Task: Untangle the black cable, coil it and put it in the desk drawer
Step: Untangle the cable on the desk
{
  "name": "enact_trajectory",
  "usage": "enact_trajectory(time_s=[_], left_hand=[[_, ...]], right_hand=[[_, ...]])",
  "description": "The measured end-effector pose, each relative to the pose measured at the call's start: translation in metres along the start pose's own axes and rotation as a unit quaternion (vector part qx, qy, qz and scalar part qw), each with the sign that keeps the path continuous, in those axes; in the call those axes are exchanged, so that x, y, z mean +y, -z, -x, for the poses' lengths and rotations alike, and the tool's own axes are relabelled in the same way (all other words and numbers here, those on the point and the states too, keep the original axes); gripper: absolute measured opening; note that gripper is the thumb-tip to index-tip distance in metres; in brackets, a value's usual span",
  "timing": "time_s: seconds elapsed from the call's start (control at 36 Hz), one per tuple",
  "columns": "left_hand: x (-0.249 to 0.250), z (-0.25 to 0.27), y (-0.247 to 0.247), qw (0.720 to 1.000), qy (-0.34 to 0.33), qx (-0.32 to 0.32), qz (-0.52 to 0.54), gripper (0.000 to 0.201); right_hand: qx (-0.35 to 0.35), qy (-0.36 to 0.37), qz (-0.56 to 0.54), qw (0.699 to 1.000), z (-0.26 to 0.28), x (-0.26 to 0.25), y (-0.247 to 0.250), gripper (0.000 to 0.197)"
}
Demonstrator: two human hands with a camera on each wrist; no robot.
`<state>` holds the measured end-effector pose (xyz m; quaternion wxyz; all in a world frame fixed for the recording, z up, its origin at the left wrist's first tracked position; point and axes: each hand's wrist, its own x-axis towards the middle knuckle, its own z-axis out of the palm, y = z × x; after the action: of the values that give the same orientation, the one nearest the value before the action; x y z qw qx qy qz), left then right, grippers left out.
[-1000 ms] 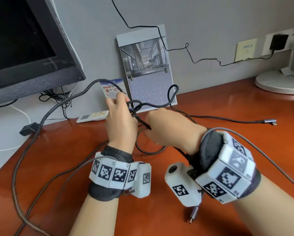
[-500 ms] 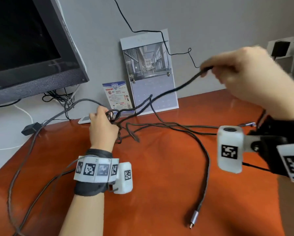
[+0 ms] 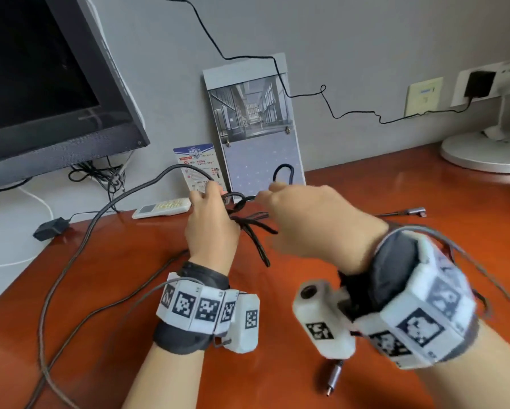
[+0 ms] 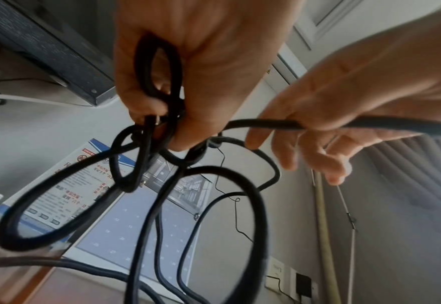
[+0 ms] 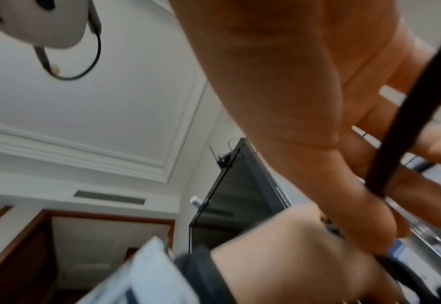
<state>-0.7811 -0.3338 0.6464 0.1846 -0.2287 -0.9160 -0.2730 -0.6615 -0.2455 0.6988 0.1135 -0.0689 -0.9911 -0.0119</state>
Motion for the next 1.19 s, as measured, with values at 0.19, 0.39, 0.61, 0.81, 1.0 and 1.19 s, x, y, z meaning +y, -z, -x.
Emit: enact_trajectory(time_s=[0.19,0.39,0.61,0.81,1.0,1.19], left_hand=[[0.002,0.001,-0.005,1.000,-0.029,0.006,0.010,0.036],[-0.007,-0.007,-0.009,0.999,-0.004,-0.010,0.045,0.038],[-0.017,-0.016,-0.002,0.982,0.030,-0.052,0.177,0.035],[-0.025,-0.022,-0.002,0.970,0.066,-0.058,0.228,0.032],[-0.024,-0.018,-0.007,0.991,0.018,-0.019,0.131,0.039],[-0.019,-0.015,-0.019,0.999,-0.030,-0.001,0.044,0.035]], right_hand=[[0.015,-0.002,0.005,1.000,-0.005,-0.015,-0.011,0.034],[0.088,-0.021,0.014,0.996,0.003,0.005,0.016,0.031],[0.218,-0.004,-0.088,0.972,0.005,0.025,0.029,0.031],[0.406,-0.108,-0.153,0.894,0.002,0.057,0.031,0.040],[0.199,-0.221,-0.013,0.955,-0.001,0.055,0.016,0.045],[0.268,0.041,0.117,0.955,-0.014,-0.005,-0.027,0.059]])
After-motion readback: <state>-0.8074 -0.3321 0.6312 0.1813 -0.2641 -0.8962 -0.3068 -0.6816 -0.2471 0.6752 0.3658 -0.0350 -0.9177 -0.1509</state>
